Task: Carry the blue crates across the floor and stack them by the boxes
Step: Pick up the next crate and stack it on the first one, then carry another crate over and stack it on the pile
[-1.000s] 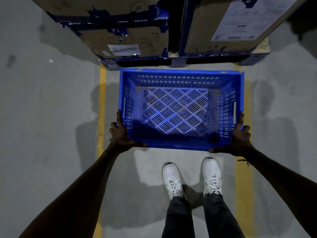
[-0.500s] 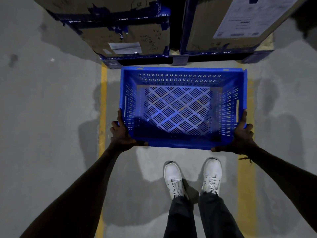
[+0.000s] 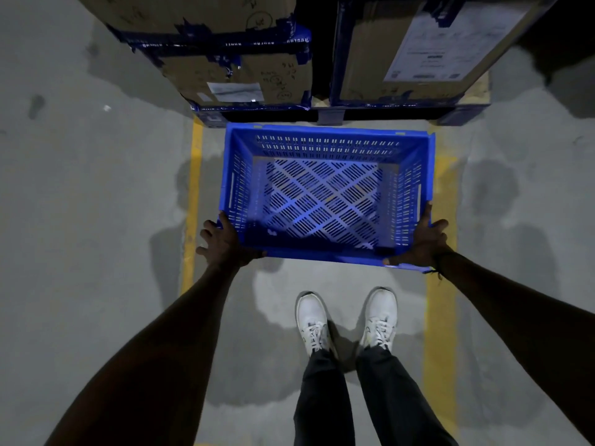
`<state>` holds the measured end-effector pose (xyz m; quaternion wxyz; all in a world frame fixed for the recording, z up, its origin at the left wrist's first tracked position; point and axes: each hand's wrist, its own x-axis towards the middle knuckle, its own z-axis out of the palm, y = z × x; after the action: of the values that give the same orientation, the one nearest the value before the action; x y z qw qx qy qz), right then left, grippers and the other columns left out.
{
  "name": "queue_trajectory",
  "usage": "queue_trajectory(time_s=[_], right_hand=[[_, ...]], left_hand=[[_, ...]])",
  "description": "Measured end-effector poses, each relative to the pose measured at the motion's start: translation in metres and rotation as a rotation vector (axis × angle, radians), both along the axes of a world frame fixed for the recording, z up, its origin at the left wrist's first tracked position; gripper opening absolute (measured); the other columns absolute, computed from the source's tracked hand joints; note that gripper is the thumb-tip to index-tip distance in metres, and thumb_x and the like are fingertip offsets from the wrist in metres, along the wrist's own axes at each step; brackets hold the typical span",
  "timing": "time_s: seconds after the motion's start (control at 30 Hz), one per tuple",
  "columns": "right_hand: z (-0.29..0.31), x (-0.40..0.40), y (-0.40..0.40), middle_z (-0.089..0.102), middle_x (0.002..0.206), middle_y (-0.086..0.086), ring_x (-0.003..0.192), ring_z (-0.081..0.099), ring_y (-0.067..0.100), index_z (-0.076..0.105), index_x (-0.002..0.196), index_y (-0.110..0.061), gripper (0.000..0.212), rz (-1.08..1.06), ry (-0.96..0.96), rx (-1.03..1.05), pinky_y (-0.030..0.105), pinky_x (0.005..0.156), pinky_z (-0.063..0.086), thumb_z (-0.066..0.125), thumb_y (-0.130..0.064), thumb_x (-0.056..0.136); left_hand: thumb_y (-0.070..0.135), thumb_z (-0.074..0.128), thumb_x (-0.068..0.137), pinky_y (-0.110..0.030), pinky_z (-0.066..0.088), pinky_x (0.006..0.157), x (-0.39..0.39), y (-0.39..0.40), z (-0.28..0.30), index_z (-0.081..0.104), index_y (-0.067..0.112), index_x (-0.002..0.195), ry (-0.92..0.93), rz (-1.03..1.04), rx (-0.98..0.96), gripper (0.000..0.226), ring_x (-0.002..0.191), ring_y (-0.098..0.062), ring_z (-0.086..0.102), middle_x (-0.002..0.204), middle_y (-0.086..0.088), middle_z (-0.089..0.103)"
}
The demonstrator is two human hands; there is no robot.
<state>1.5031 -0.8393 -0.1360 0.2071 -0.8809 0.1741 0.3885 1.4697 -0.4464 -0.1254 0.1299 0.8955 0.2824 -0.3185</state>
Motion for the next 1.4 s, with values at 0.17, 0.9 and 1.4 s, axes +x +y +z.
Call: queue_trajectory(time_s=[0.17,0.9,1.4], right_hand=[[0.057,0.0,-0.007,0.023,0.135,0.022,0.125,0.033,0.047,0.028,0.143,-0.006,0.113,0.057,-0.133,0.011,0.039,0.089,0.04,0.078,-0.052,0.053],[0.424,-0.077,-0.084,0.04,0.129,0.019,0.099,0.062,0.031,0.051,0.131,-0.012,0.063,-0.043,-0.497,0.228,0.03,0.089,0.046,0.082,-0.023,0.077],[0.48,-0.233,-0.091,0.057,0.117,0.01,0.089,0.065,0.019,0.058,0.123,-0.019,0.047,-0.795,-0.814,0.156,0.028,0.077,0.046,0.079,-0.021,0.08]], left_hand=[[0.061,0.084,0.067,-0.063,0.035,0.103,-0.022,-0.024,0.049,0.039,0.01,0.143,-0.07,-0.015,0.036,0.102,0.129,-0.041,0.035,0.136,-0.018,0.037],[0.045,0.077,0.081,-0.044,0.052,0.089,-0.064,-0.089,0.449,0.056,0.014,0.122,-0.603,0.089,-0.266,0.056,0.103,-0.027,0.065,0.111,-0.006,0.069],[0.011,0.067,0.095,-0.033,0.045,0.083,0.009,-0.161,0.495,0.057,0.019,0.109,-0.411,-0.263,-0.764,0.018,0.078,-0.008,0.057,0.09,0.007,0.061]])
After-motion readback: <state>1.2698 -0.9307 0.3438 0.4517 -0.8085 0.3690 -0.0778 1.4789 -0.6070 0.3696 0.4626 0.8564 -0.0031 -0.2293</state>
